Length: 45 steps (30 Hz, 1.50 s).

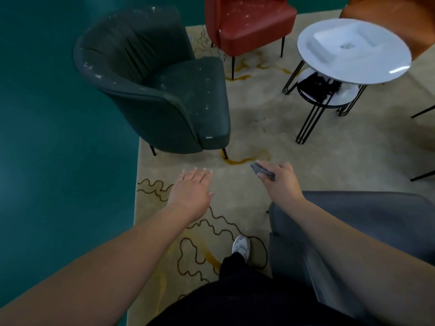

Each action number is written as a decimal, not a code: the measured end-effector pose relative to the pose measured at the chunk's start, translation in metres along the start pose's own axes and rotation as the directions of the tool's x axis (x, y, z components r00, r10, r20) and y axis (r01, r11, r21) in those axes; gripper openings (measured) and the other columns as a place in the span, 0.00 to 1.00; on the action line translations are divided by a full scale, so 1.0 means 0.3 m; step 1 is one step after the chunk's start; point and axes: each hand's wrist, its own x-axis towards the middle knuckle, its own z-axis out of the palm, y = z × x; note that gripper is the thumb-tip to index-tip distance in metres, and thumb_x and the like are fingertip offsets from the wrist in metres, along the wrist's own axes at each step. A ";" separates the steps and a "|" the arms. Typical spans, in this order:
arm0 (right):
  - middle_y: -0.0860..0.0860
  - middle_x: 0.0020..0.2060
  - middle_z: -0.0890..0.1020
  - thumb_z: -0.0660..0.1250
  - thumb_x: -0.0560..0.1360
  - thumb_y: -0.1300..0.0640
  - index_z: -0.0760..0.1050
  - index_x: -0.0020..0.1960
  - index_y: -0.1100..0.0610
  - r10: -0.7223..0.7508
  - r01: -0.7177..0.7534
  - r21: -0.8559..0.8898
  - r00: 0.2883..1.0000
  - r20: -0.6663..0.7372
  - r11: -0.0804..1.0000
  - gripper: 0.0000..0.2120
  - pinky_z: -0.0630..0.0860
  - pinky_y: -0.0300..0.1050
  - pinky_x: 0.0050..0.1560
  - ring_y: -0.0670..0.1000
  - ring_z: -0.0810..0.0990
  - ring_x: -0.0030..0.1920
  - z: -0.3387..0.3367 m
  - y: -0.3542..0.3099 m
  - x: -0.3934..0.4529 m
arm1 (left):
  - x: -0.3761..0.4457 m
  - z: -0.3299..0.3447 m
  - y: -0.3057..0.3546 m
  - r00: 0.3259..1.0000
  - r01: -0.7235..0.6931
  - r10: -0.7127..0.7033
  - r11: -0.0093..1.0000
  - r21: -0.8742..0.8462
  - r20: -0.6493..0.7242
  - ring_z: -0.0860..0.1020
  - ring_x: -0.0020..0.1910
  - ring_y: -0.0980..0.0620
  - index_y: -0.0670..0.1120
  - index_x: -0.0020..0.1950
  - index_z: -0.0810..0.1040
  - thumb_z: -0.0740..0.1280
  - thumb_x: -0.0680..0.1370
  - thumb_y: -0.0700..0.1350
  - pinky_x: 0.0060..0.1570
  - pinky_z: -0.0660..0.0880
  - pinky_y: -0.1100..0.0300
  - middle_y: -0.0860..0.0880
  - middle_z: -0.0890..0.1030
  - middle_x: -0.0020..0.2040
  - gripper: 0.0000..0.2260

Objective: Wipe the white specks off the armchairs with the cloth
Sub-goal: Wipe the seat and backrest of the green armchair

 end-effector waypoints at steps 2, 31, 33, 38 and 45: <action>0.50 0.51 0.67 0.66 0.79 0.55 0.75 0.67 0.50 0.023 -0.023 0.011 1.000 -0.003 1.000 0.17 0.63 0.32 0.57 0.46 0.71 0.50 -0.024 0.002 0.090 | 0.094 -0.034 0.001 1.000 -0.016 0.016 1.000 -0.001 0.016 0.50 0.78 0.50 0.49 0.79 0.48 0.51 0.82 0.54 0.76 0.45 0.49 0.50 0.53 0.79 0.27; 0.52 0.52 0.69 0.66 0.78 0.54 0.76 0.66 0.50 0.064 -0.063 -0.036 0.998 0.016 0.997 0.16 0.60 0.26 0.50 0.44 0.69 0.44 -0.088 -0.115 1.249 | 1.233 -0.362 -0.268 0.998 -0.044 0.043 0.999 0.019 0.055 0.54 0.77 0.49 0.50 0.79 0.48 0.50 0.83 0.55 0.76 0.49 0.49 0.50 0.55 0.79 0.26; 0.51 0.51 0.68 0.66 0.78 0.54 0.76 0.66 0.50 0.052 -0.051 -0.027 0.998 0.035 0.998 0.16 0.60 0.26 0.52 0.44 0.69 0.46 -0.100 -0.112 1.337 | 1.305 -0.377 -0.267 0.998 -0.020 0.021 1.000 -0.023 0.060 0.55 0.77 0.49 0.49 0.79 0.49 0.51 0.83 0.54 0.76 0.50 0.51 0.49 0.55 0.79 0.26; 0.50 0.53 0.68 0.66 0.79 0.54 0.75 0.66 0.49 0.000 0.009 -0.057 0.988 0.152 0.998 0.16 0.61 0.29 0.56 0.45 0.69 0.48 -0.155 -0.064 1.636 | 1.517 -0.419 -0.222 0.995 0.086 -0.082 0.994 -0.061 0.063 0.55 0.77 0.49 0.49 0.79 0.49 0.51 0.83 0.54 0.75 0.50 0.51 0.49 0.55 0.79 0.26; 0.53 0.56 0.75 0.66 0.78 0.52 0.76 0.65 0.46 -0.172 0.250 -0.150 0.899 0.402 0.957 0.16 0.64 0.32 0.56 0.47 0.73 0.52 -0.263 -0.023 2.133 | 1.741 -0.443 -0.120 0.913 0.406 -0.393 0.898 -0.166 0.109 0.53 0.77 0.48 0.50 0.79 0.49 0.51 0.82 0.55 0.75 0.49 0.47 0.50 0.54 0.79 0.26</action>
